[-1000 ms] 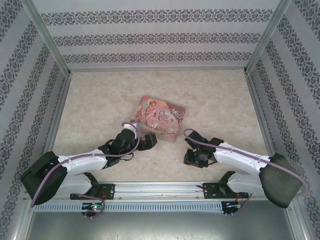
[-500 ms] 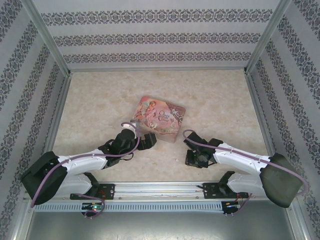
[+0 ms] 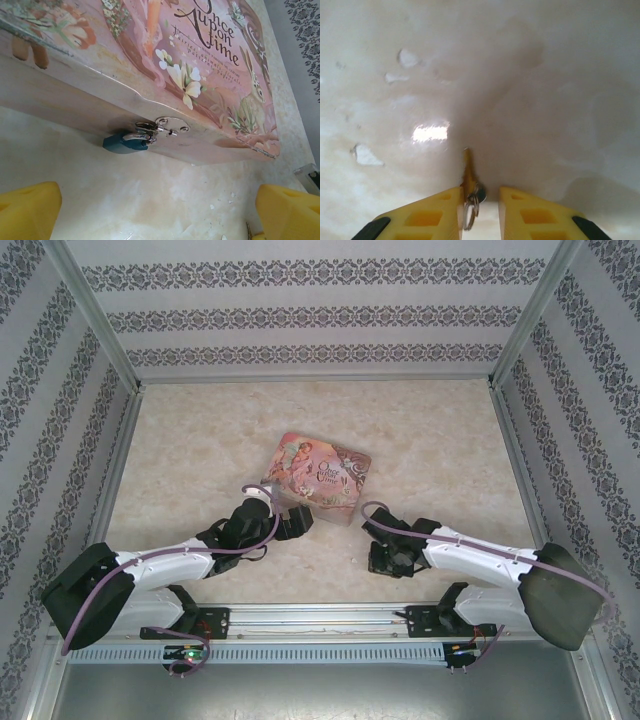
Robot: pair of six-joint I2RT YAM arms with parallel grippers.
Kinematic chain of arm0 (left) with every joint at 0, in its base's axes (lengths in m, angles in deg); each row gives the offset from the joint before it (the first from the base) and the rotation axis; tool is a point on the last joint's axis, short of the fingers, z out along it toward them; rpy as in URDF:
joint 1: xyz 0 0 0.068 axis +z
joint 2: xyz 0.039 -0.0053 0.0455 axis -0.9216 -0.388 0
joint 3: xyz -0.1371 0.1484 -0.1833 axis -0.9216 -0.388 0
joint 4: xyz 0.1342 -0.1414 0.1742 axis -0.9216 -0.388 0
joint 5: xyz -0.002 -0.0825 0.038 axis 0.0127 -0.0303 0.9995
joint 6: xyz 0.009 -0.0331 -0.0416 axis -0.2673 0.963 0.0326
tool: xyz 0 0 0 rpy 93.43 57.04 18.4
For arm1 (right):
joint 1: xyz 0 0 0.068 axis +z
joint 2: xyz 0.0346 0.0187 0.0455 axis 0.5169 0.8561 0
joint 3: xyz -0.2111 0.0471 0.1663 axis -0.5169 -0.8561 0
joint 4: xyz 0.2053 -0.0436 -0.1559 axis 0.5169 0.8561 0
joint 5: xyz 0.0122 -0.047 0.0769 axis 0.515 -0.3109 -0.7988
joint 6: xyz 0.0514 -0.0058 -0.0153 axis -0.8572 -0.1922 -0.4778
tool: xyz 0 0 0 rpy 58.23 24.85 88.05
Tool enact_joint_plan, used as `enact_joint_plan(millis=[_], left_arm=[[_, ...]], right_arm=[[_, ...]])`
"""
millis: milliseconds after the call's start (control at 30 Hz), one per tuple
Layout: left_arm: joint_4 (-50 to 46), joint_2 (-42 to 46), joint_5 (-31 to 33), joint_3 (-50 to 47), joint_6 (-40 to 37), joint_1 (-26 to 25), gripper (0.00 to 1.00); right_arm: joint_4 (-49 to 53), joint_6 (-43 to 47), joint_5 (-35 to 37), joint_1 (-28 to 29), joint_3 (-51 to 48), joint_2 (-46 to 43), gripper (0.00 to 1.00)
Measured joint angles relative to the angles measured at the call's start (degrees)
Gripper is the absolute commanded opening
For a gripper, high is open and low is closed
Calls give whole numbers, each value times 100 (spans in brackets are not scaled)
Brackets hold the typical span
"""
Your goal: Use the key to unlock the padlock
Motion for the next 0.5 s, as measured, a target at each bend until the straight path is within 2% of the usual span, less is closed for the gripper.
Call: enact_joint_plan(millis=[500], left_arm=[[-7,127,74,0,-81,-2,99]], right_arm=[[24,4,-118,74,190,286,23]])
